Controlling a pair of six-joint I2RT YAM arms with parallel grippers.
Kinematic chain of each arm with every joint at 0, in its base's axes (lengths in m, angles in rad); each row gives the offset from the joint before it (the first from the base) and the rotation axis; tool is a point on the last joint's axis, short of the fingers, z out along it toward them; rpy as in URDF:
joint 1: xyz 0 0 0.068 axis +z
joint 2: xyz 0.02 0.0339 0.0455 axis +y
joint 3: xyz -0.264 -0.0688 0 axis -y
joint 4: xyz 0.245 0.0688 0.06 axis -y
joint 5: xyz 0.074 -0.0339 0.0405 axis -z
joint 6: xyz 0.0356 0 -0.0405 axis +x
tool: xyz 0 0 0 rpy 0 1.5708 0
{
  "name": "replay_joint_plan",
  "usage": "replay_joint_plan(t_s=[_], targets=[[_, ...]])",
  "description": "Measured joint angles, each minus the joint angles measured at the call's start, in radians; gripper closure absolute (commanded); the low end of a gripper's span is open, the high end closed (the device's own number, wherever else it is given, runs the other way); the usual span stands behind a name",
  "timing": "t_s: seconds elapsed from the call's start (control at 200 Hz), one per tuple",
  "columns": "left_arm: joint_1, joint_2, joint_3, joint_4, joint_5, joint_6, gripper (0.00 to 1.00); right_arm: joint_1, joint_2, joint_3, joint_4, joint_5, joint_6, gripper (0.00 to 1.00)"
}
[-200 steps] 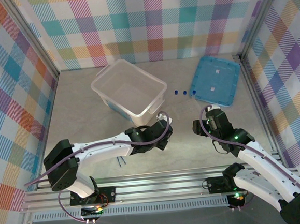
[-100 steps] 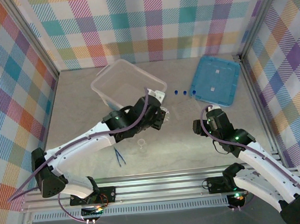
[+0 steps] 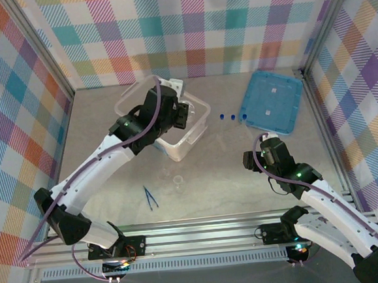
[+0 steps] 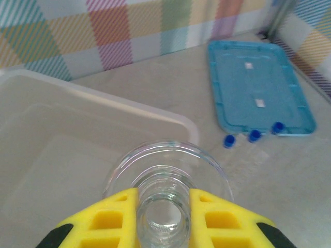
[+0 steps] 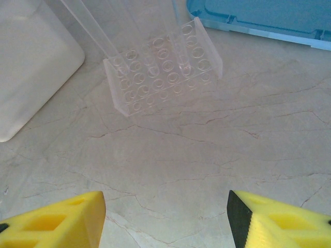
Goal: Organize the chemistry lab equipment
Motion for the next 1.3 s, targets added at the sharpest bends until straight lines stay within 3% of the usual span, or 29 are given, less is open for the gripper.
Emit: replay_joint_plan(t_s=[0.57, 1.3], targets=[[0.14, 0.247, 0.016, 0.041, 0.027, 0.026, 0.95, 0.0, -0.011, 0.0, -0.023, -0.017, 0.0, 0.35], [0.186, 0.462, 0.016, 0.137, 0.114, -0.002, 0.97, 0.0, -0.028, 0.0, -0.056, -0.017, 0.004, 0.35]])
